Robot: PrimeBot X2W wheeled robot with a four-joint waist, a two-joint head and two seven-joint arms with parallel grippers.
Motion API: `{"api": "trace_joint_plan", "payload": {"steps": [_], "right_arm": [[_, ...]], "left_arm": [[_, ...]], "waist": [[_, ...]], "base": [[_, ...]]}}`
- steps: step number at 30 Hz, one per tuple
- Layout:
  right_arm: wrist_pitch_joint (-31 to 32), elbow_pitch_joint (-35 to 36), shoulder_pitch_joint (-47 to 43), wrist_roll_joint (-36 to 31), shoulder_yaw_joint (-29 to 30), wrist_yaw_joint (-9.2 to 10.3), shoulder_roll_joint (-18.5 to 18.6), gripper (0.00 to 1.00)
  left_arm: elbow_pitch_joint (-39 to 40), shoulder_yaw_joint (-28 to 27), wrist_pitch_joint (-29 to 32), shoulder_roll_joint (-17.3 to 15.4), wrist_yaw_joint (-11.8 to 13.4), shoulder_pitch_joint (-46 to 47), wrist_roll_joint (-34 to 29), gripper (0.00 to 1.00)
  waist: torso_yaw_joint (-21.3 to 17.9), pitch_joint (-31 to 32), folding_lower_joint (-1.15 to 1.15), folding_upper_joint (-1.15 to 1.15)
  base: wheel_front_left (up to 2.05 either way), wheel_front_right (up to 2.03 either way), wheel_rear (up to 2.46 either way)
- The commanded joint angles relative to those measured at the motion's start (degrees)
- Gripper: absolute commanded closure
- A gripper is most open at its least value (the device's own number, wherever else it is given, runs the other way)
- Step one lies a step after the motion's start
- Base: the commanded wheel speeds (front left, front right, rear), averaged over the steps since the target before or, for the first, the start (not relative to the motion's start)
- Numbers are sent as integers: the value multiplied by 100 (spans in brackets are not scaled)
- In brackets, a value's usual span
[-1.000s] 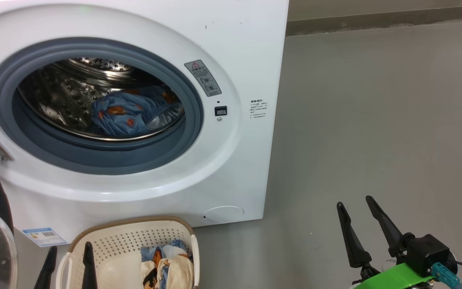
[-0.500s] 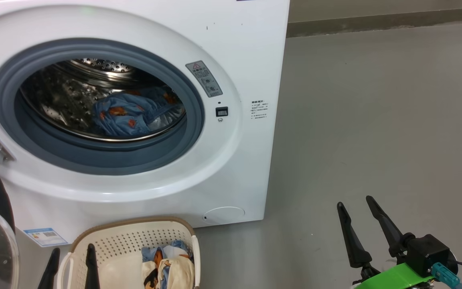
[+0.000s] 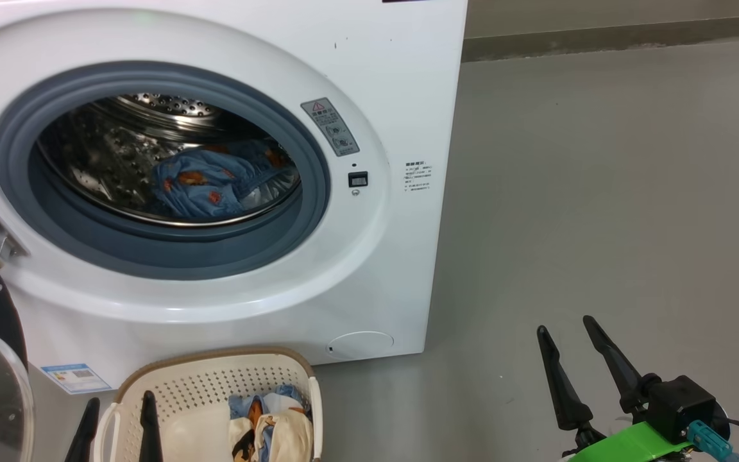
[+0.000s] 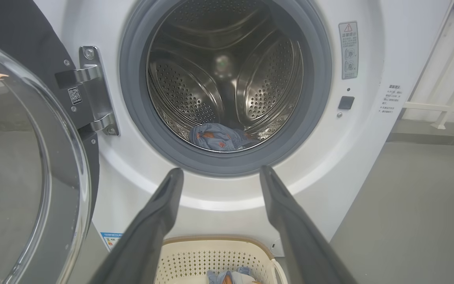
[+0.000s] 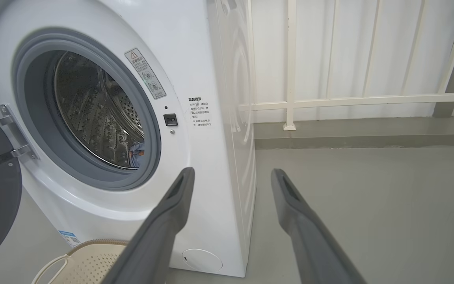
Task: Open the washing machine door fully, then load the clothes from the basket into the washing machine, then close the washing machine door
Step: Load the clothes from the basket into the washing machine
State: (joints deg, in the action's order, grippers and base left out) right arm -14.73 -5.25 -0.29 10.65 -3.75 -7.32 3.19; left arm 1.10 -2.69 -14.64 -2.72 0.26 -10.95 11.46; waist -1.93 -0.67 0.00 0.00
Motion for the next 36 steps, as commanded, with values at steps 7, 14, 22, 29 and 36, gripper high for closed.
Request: {"api": "trace_joint_plan", "payload": {"steps": [7,14,22,29,36], "right_arm": [[-27,115,98,-7,-159,-17,27,0],[-27,129,105,-10,-166,-17,48,0],[-27,122,192,-27,-166,-17,41,0],[-27,139,349,-60,-196,-17,24,0],[-27,225,580,-136,-214,-17,2,0]], "left_arm": [[61,-114,-36,-16,45,60,79,0],[38,-94,-36,-16,44,75,102,0],[-248,1,-36,-16,-52,251,169,0],[-866,183,-36,-16,-268,632,307,0],[-1465,237,-36,-16,-436,1214,259,0]], "waist": [[7,-38,0,0],[17,-114,0,0],[16,-373,0,0],[-46,-799,0,0],[-145,-1381,0,0]], "base": [[0,0,0],[0,0,0],[0,0,0],[0,0,0],[0,0,0]]}}
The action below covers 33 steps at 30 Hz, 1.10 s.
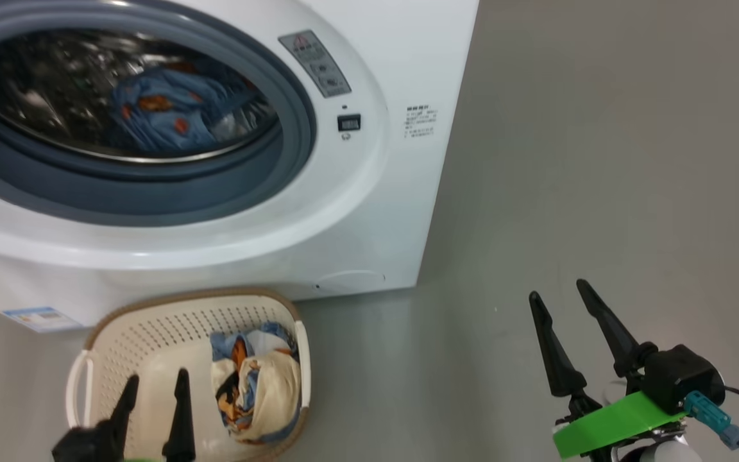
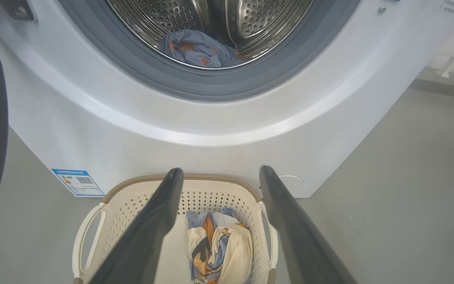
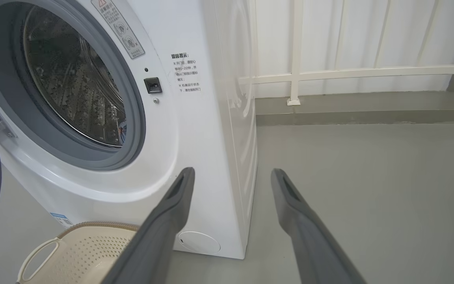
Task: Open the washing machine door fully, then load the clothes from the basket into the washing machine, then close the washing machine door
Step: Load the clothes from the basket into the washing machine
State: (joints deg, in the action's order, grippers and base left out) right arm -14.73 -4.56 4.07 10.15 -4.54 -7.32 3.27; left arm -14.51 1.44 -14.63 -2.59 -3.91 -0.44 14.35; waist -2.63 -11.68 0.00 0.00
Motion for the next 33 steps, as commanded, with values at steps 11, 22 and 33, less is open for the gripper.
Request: {"api": "trace_joint_plan", "payload": {"steps": [11,22,33], "right_arm": [[-27,297,381,-149,-90,-17,-34,0],[-27,383,593,30,-171,-17,-38,0],[-27,474,776,223,-197,-17,-38,0]], "left_arm": [[-1023,-243,-37,-104,-285,990,-112,0],[-2066,152,-37,-468,-355,1783,240,0],[-2785,934,-37,-1157,-357,2466,1065,0]], "waist": [[-274,-1061,0,0],[-494,-1708,0,0],[-699,-2374,0,0]], "base": [[0,0,0],[0,0,0],[0,0,0]]}}
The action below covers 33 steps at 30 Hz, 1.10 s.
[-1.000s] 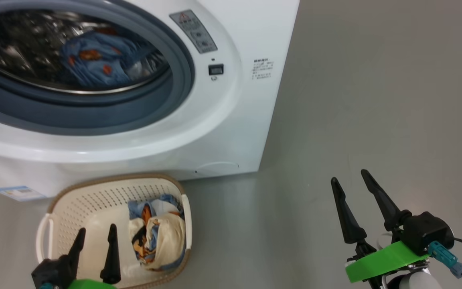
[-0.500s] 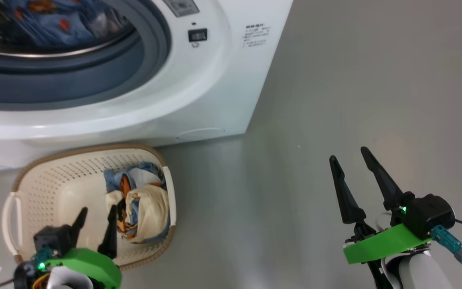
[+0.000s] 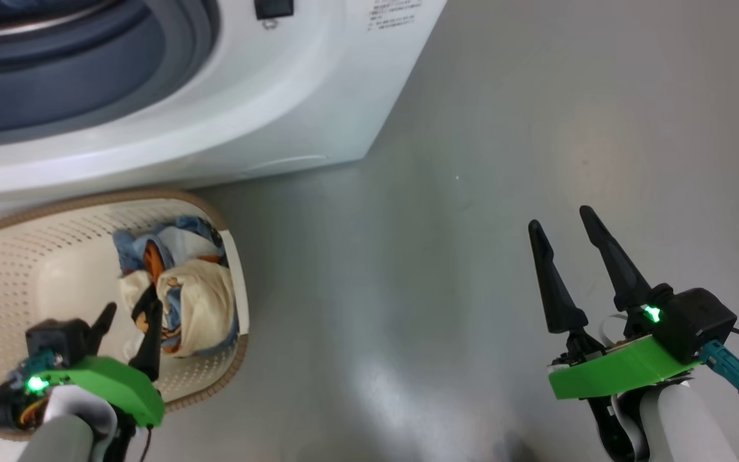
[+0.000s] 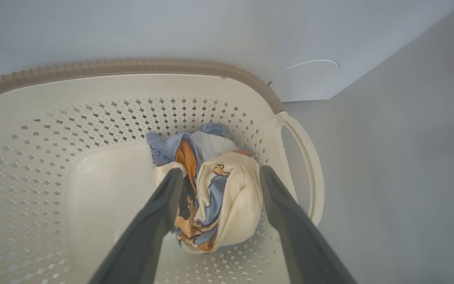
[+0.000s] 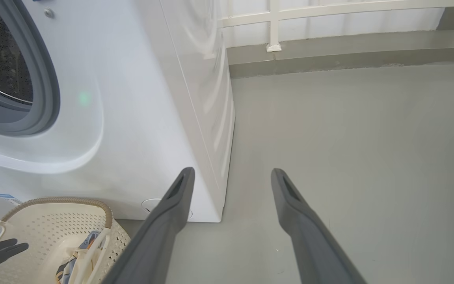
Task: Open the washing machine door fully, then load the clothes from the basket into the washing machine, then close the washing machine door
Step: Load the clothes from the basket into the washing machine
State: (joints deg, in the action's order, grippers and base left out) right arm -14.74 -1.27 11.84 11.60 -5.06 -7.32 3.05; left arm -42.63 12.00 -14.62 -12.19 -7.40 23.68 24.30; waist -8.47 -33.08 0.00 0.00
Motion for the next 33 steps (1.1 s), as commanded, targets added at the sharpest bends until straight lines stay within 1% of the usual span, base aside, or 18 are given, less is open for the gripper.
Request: {"api": "trace_joint_plan", "payload": {"steps": [1,8,16,23,33], "right_arm": [[-26,153,13,94,-146,-17,-17,0],[-26,212,109,193,-179,-17,-17,0],[-26,251,214,297,-242,-17,-17,0],[-26,267,262,375,-275,-17,-17,0],[-26,264,316,507,-358,-17,-17,0]], "left_arm": [[-26,-40,-38,-250,-8,115,103,0],[-351,489,-38,-523,-8,514,533,0],[-658,1147,-38,-915,-8,847,951,0],[-711,1689,10,-1232,-8,1105,1360,0],[-775,2352,110,-1554,-9,1431,1888,0]], "waist": [[-122,-295,0,0],[-166,-688,0,0],[-219,-1041,0,0],[-280,-1285,0,0],[-359,-1544,0,0]], "base": [[0,0,0],[0,0,0],[0,0,0],[0,0,0],[0,0,0]]}}
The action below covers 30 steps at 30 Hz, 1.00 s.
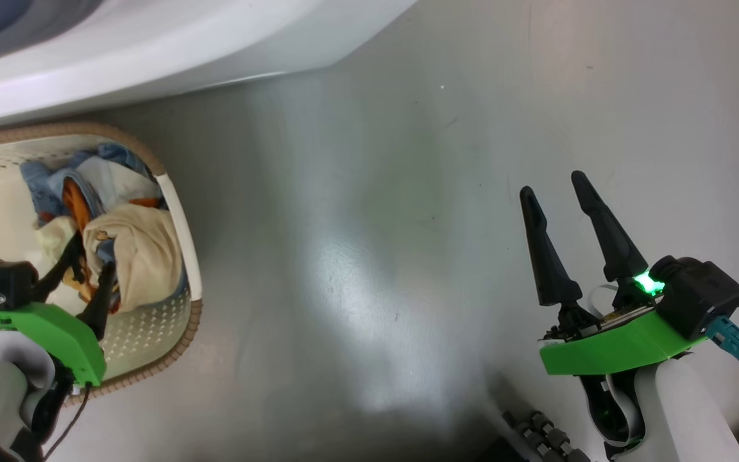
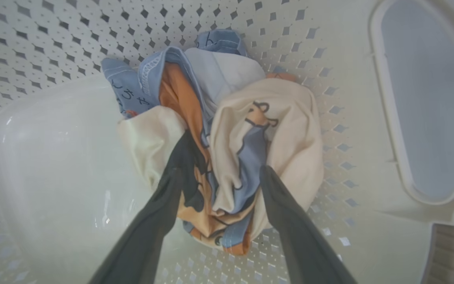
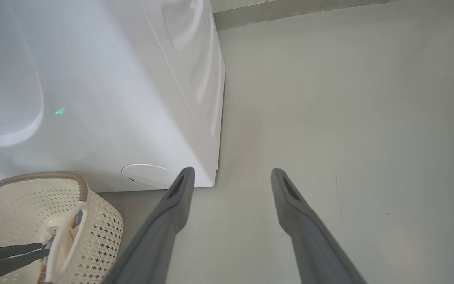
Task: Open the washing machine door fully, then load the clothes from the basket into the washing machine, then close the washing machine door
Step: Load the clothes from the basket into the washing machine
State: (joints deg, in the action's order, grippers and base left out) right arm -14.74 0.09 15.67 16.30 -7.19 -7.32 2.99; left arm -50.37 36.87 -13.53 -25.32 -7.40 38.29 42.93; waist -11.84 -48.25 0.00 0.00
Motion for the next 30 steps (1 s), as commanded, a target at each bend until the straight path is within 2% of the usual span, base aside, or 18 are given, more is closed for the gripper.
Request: {"api": "trace_joint_plan", "payload": {"steps": [1,19,30], "right_arm": [[-26,129,-64,52,-155,-17,-11,0],[-26,160,27,227,-236,-17,-12,0],[-26,188,37,295,-271,-17,-12,0]], "left_arm": [[-15,-88,8,-270,-9,2,71,0],[-102,599,227,-617,-9,618,878,0],[-202,929,626,-781,-9,1045,1276,0]], "waist": [[-34,-54,0,0],[-173,-420,0,0],[-319,-620,0,0]], "base": [[0,0,0],[0,0,0],[0,0,0]]}}
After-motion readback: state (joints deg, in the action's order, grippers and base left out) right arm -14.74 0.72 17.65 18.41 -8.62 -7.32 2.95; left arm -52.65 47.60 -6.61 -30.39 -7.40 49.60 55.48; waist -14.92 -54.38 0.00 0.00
